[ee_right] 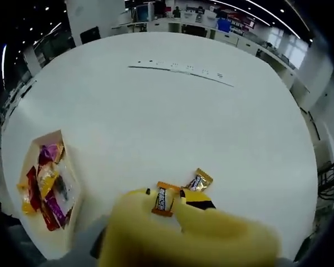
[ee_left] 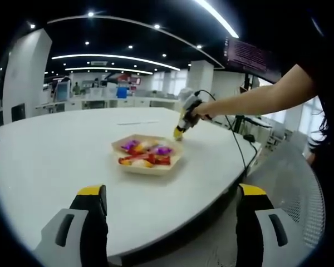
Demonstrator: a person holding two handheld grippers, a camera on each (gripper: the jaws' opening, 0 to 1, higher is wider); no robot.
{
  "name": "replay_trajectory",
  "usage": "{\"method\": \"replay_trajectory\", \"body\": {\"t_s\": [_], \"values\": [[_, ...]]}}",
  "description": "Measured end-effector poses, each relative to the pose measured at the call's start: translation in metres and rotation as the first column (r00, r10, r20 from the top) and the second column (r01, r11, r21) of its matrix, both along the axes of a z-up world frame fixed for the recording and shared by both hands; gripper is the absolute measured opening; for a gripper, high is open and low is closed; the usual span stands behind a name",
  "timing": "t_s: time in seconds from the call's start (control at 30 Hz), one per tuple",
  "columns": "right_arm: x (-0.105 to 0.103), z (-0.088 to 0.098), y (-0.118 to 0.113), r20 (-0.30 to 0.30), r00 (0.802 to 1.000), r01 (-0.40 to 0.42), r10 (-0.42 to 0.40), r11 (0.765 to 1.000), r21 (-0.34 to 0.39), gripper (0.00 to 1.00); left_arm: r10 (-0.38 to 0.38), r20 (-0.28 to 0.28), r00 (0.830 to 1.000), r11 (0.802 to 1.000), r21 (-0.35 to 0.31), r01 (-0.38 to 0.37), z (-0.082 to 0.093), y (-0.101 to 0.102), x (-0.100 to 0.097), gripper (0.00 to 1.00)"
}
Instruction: Place the target food into the container with the food tongs after gripping and lifting it, then release it inside without dropping or visibly crushing the food.
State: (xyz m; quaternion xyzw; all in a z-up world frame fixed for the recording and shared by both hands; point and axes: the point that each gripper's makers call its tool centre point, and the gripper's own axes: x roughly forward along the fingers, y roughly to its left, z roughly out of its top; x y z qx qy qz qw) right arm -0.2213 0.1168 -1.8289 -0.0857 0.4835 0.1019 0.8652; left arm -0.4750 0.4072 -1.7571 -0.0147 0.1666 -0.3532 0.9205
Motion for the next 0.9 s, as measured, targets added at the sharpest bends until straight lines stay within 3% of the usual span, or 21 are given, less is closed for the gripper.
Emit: {"method": "replay_trajectory", "body": {"t_s": [0.33, 0.9], "values": [[0.006, 0.024, -0.005, 0.031, 0.999, -0.008, 0.008, 1.0, -0.005, 0.2, -0.001, -0.004, 1.0, 1.0, 0.004, 0.001, -0.001, 0.0, 0.0, 0.93], [-0.001, 0.06, -0.007, 0.072, 0.997, -0.014, 0.013, 1.0, 0.011, 0.2, -0.002, 0.007, 1.0, 1.0, -0.001, 0.002, 0.0, 0.0, 0.0, 0.92]]}}
